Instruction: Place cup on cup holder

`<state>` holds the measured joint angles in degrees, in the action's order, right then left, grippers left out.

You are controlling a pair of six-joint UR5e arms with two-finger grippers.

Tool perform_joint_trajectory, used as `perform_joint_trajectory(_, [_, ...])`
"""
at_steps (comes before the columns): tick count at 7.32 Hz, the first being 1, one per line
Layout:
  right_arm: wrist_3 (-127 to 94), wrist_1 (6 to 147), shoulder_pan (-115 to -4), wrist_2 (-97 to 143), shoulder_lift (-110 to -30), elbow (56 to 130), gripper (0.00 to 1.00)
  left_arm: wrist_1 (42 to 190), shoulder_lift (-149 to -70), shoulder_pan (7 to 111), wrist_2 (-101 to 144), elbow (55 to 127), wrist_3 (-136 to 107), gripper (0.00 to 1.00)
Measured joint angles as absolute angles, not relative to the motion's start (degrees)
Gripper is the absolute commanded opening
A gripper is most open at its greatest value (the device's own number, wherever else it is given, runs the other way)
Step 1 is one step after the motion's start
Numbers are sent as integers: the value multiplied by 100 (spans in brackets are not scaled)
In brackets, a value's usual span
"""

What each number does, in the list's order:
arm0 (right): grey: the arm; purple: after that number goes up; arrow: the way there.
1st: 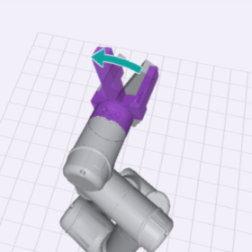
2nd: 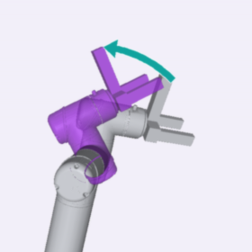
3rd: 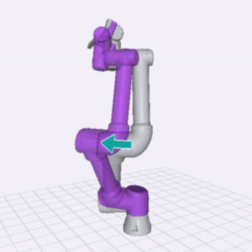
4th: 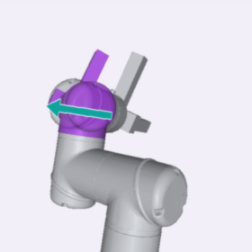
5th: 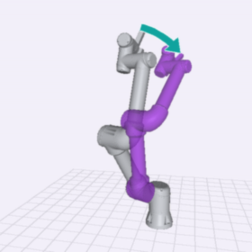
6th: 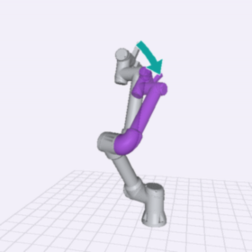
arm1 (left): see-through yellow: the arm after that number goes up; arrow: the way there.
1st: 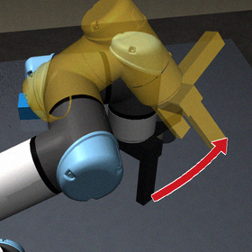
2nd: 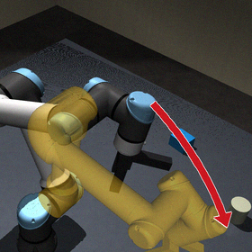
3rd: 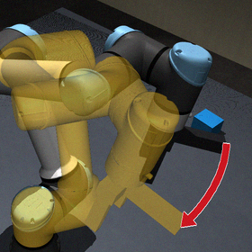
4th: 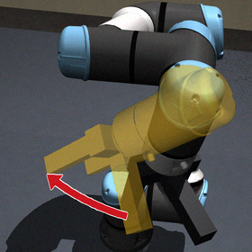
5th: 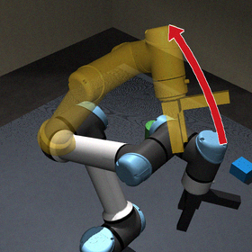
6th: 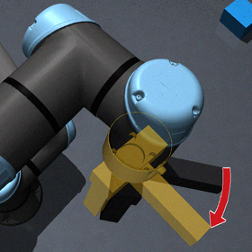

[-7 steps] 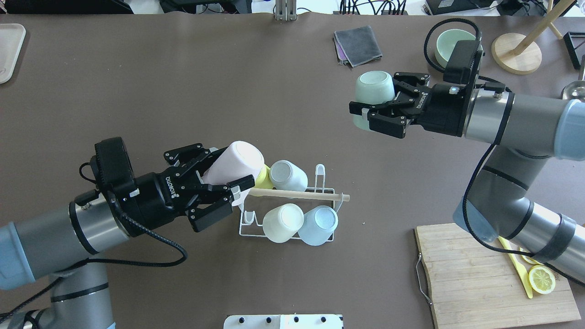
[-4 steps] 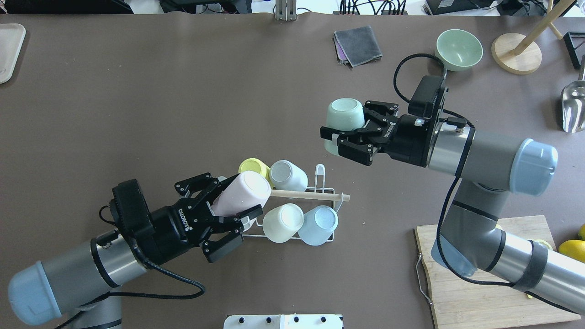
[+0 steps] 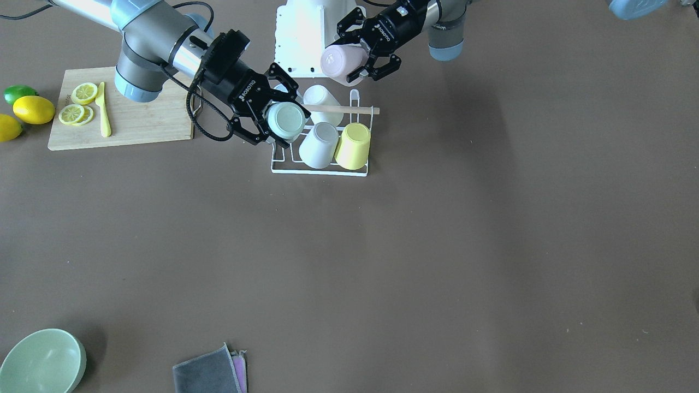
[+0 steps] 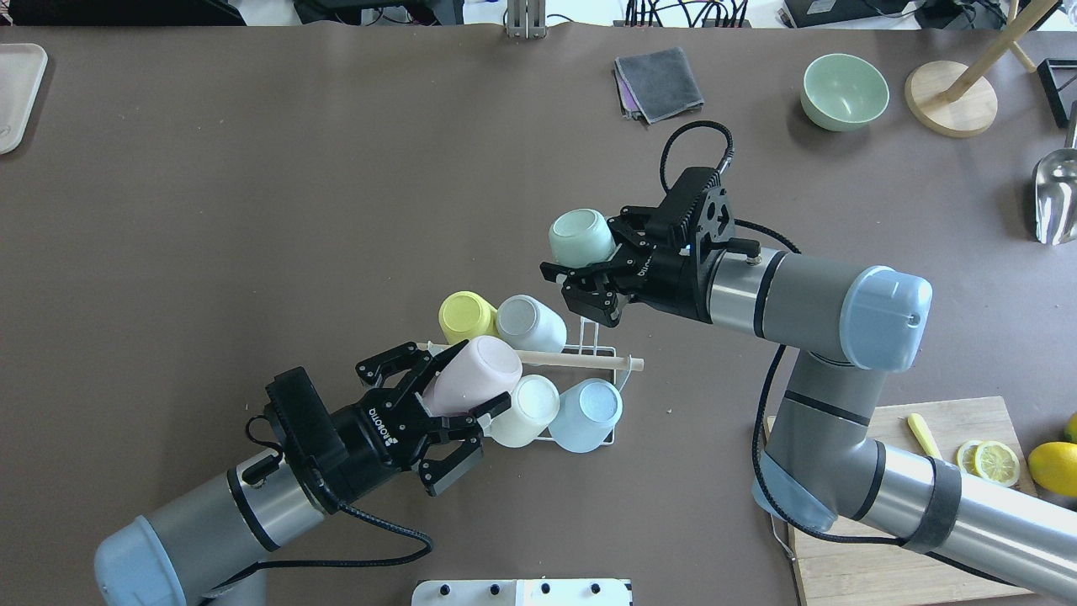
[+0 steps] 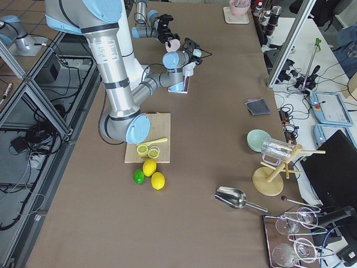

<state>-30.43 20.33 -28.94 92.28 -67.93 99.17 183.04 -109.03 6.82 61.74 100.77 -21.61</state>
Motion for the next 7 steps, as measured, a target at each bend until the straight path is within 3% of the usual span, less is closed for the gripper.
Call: perform_joint_trajectory(7, [-2953,1984,-2659,9236,-6869,9721,0,18318,-10981,673,6150,9762,-2092,0])
